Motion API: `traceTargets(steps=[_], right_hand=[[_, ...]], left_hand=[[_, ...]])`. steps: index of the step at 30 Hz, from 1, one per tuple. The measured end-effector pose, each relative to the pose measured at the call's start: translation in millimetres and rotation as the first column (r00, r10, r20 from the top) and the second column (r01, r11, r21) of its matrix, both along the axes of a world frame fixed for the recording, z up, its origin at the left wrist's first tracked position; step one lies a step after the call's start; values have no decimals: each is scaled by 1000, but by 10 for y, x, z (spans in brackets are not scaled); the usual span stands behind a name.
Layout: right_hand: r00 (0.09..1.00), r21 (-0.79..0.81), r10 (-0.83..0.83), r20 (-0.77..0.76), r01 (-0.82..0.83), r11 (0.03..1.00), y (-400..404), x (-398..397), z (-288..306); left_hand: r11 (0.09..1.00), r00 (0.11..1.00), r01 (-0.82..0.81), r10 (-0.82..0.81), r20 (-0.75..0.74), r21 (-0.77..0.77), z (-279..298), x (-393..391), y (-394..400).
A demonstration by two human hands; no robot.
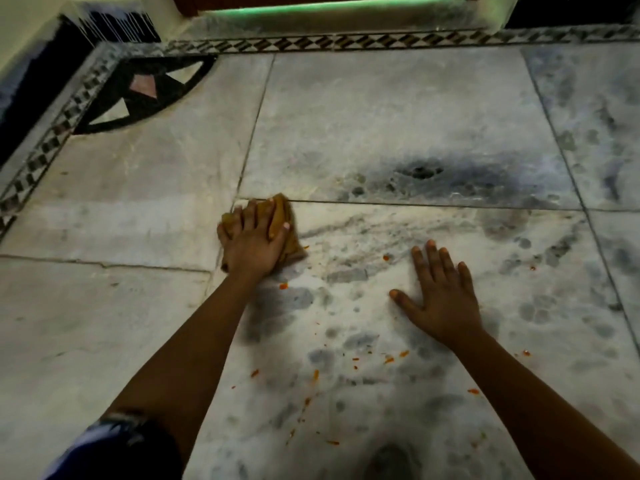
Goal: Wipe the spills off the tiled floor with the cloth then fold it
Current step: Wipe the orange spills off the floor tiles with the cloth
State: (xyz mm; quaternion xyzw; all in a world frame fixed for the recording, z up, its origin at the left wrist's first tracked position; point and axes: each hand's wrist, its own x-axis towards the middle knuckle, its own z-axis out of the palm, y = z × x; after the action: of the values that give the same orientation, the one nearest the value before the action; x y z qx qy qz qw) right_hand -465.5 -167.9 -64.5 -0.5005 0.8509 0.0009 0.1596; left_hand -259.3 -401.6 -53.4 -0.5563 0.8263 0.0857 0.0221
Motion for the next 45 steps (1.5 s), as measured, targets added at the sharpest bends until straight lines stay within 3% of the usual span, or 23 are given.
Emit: traceTargets(steps=[2,4,7,9,13,18,20,22,25,27,29,32,35,38,41,43,45], right_hand=[[1000,-32,-13,-3,13,999,-1,25,-17],[1000,-54,-16,-9,16,998,4,33,-41],[999,-79,-22,-27,19,997,6,25,-51],[999,-74,-7,-32,4,997,11,9,-34],[1000,-46,5,-21,-6,999,-9,-15,24],[999,-13,14,-42,-15,1000,-22,-17,5],[999,1,21,-34,-20,1000,-16,-26,25],[999,14,20,-30,-20,1000,-13,-35,49],[999,29,19,-33,-18,999,-21,-39,58],[999,35,20,-30,-19,999,-25,-40,50],[999,21,12,-30,-12,1000,-23,-19,27],[997,-3,11,-72,-12,1000,-9,25,6],[995,14,20,-103,-18,1000,-22,22,32],[993,39,19,-115,-14,999,-27,13,67],[987,28,44,-152,-40,999,58,-48,92],[987,4,19,-162,-19,1000,206,-105,131],[985,-32,-56,-161,52,998,417,-178,164]], left_hand=[[998,1000,10,-11,15,69,31,-249,-111],[984,988,141,-147,50,104,35,-440,28],[911,911,411,-412,16,35,-5,-338,559],[861,861,508,-508,-29,-1,-25,-9,721],[922,924,380,-382,-20,-70,-58,380,282],[993,993,114,-114,10,19,-36,-204,-206],[982,982,183,-186,41,53,-18,-423,-71],[932,929,362,-363,65,27,-32,-473,268],[782,782,623,-622,25,-23,-25,-40,677],[751,752,657,-659,-6,-65,-55,355,626],[817,820,571,-572,8,-76,-67,560,355],[953,953,303,-303,6,-24,-30,352,-32],[987,988,150,-152,23,63,23,-193,-139],[938,937,339,-343,60,76,18,-543,223],[792,793,609,-609,17,-43,-30,-318,672],[752,754,651,-657,-33,-105,-61,-106,690],[797,797,597,-602,-45,-95,-81,-126,593]])
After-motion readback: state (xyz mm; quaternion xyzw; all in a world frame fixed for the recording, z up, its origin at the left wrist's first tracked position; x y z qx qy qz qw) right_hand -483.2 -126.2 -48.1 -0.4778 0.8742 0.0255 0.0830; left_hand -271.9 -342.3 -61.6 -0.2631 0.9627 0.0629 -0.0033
